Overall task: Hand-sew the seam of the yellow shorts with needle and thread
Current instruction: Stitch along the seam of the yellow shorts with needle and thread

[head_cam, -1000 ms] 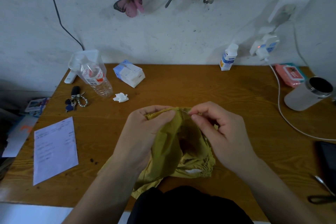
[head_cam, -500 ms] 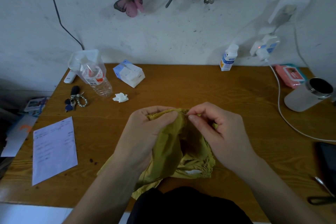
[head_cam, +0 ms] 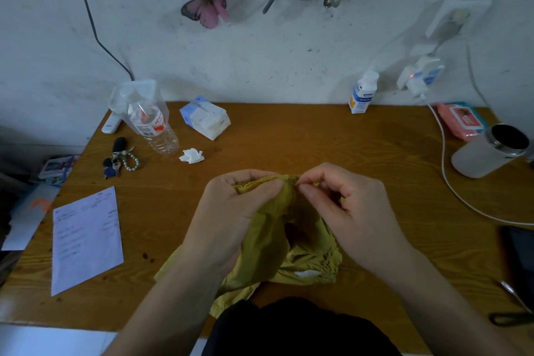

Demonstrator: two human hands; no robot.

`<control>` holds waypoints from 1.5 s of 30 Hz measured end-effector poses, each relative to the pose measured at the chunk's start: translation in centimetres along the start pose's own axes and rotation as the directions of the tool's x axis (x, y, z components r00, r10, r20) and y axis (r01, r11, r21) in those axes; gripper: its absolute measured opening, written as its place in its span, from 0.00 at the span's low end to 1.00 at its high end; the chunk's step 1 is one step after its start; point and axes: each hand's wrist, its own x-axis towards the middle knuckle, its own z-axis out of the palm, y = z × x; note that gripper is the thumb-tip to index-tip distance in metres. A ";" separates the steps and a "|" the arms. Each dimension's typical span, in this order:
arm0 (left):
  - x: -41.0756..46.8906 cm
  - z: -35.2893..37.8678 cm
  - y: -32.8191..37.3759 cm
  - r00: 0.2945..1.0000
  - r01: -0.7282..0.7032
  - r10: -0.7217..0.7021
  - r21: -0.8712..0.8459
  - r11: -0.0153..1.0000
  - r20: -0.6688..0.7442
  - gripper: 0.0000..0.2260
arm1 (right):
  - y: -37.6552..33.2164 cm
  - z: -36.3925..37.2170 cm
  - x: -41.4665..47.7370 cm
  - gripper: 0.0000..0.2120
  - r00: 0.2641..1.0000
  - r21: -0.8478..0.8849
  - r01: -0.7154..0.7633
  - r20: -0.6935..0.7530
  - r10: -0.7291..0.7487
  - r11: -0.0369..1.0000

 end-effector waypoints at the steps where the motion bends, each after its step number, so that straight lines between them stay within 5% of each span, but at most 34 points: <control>1: 0.0 0.0 0.0 1.000 -0.008 0.008 0.011 1.000 -0.002 0.09 | 0.0 -0.1 0.0 0.05 1.000 0.012 -0.008 0.009 0.008 1.000; 21: 0.1 0.1 0.0 0.999 0.013 -0.012 -0.051 0.999 0.031 0.04 | 0.0 -0.5 0.1 0.05 0.992 0.128 -0.108 0.084 0.097 0.986; 29: -0.1 0.1 -0.2 0.995 -0.093 0.098 0.162 0.982 -0.025 0.07 | 0.1 -0.7 0.4 0.05 0.989 0.072 -0.110 0.102 0.102 0.991; 35: -0.4 0.2 0.0 0.973 -0.215 0.232 0.363 0.907 -0.004 0.06 | 0.1 -1.4 0.8 0.09 0.913 0.302 -0.339 0.333 0.234 0.891; 45: -0.6 1.7 -1.6 0.823 -0.342 0.544 0.623 0.704 -0.164 0.03 | -1.3 0.1 -0.2 0.04 0.990 -0.060 -0.141 -0.004 0.141 0.988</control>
